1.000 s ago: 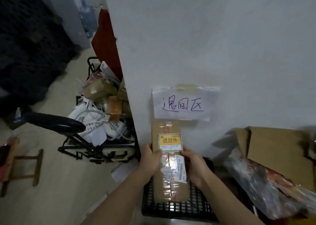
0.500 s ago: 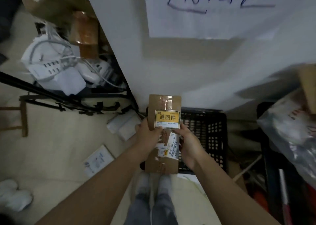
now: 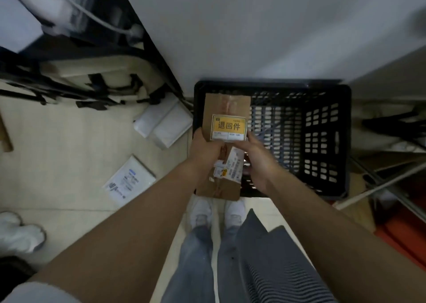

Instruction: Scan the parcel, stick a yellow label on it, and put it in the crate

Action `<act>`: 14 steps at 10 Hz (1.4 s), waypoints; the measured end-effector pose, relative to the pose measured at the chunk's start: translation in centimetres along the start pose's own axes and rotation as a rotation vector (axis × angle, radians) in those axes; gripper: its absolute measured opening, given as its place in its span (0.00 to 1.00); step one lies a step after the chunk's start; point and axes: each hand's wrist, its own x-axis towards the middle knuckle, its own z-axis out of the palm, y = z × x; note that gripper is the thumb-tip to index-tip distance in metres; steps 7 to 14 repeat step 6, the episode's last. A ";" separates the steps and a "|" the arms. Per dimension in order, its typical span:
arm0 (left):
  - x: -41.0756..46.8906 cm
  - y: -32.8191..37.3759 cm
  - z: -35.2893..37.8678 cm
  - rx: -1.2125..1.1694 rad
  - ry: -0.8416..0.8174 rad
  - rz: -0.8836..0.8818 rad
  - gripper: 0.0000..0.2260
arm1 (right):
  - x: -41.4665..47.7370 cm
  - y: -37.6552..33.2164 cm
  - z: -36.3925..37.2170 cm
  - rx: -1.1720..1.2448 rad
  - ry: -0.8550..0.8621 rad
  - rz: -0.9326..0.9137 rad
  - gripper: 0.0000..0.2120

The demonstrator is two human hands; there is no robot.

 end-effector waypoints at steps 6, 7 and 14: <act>5.1 -3.4 -0.4 0.028 0.064 -0.207 0.12 | 3.7 2.3 -1.4 0.039 0.127 0.197 0.06; 5.1 -3.4 -0.4 0.028 0.064 -0.207 0.12 | 3.7 2.3 -1.4 0.039 0.127 0.197 0.06; 5.1 -3.4 -0.4 0.028 0.064 -0.207 0.12 | 3.7 2.3 -1.4 0.039 0.127 0.197 0.06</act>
